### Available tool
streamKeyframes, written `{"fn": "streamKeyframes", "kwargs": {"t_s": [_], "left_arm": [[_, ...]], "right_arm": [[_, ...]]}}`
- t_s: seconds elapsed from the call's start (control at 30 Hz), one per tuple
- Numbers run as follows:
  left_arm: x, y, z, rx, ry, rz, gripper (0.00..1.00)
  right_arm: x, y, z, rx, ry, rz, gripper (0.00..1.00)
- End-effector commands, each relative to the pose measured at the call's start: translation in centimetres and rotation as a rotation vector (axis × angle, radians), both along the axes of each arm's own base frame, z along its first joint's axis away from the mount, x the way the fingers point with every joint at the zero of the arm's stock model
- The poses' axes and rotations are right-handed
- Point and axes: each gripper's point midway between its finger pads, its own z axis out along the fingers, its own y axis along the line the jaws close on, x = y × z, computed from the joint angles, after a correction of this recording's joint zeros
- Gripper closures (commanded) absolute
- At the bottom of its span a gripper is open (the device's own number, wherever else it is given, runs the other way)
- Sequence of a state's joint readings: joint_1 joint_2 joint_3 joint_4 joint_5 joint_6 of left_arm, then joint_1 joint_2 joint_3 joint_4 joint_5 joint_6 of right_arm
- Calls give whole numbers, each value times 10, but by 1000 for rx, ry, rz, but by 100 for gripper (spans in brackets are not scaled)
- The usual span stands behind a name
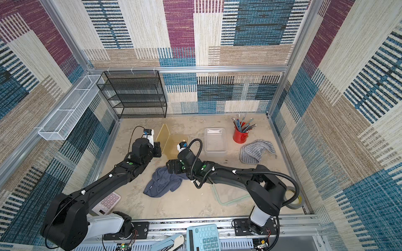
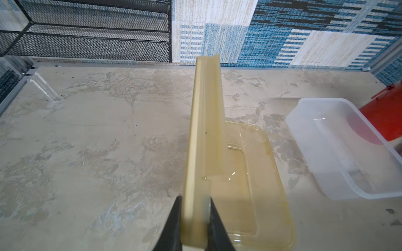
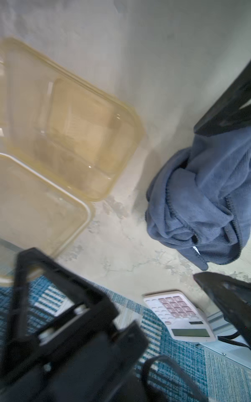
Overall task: Wipe the insides of the lunch boxes
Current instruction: Pick up the cleaning item at the center of the board.
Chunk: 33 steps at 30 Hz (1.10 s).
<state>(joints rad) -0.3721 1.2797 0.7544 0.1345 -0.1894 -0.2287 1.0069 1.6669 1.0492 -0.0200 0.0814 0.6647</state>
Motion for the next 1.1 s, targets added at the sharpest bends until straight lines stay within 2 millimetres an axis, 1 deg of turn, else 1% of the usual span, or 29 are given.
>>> {"fn": "streamKeyframes", "kwargs": {"t_s": [0.0,0.03,0.13,0.23,0.3,0.43,0.5,0.6,0.7,0.77,0.8,0.9,0.93,1.0,1.07], "left_arm": [[6,-1,14,-50,-27,-26,88],[7,0,15,-56,-25,-28,88],[7,1,17,-66,-13,-36,88],[6,2,15,-74,2,-39,88],[4,2,13,-97,9,-38,88],[0,1,16,-145,13,-41,89],[-2,0,17,-149,20,-42,89],[-4,1,19,-147,29,-41,88],[-6,3,22,-143,23,-40,89],[-8,5,24,-142,14,-35,89],[-8,7,25,-142,11,-31,88],[-9,9,24,-144,12,-24,88],[-9,9,25,-147,11,-23,89],[-10,9,23,-151,14,-25,89],[-11,10,22,-151,15,-24,89]], "right_arm": [[-17,8,-19,-72,32,-20,2],[-23,16,-22,-80,33,-1,2],[-34,30,-35,-142,32,29,2],[-36,36,-51,-207,27,39,2],[-34,37,-67,-265,28,32,2],[-26,32,-106,-401,35,2,2],[-24,36,-120,-436,37,3,2],[-25,38,-142,-486,59,17,2],[-29,28,-162,-542,78,27,0],[-31,20,-169,-566,72,38,6],[-32,17,-172,-581,67,54,12],[-36,12,-180,-613,67,93,37],[-37,12,-182,-616,66,104,43],[-39,11,-182,-609,67,122,53],[-40,13,-176,-579,58,132,63]]}}
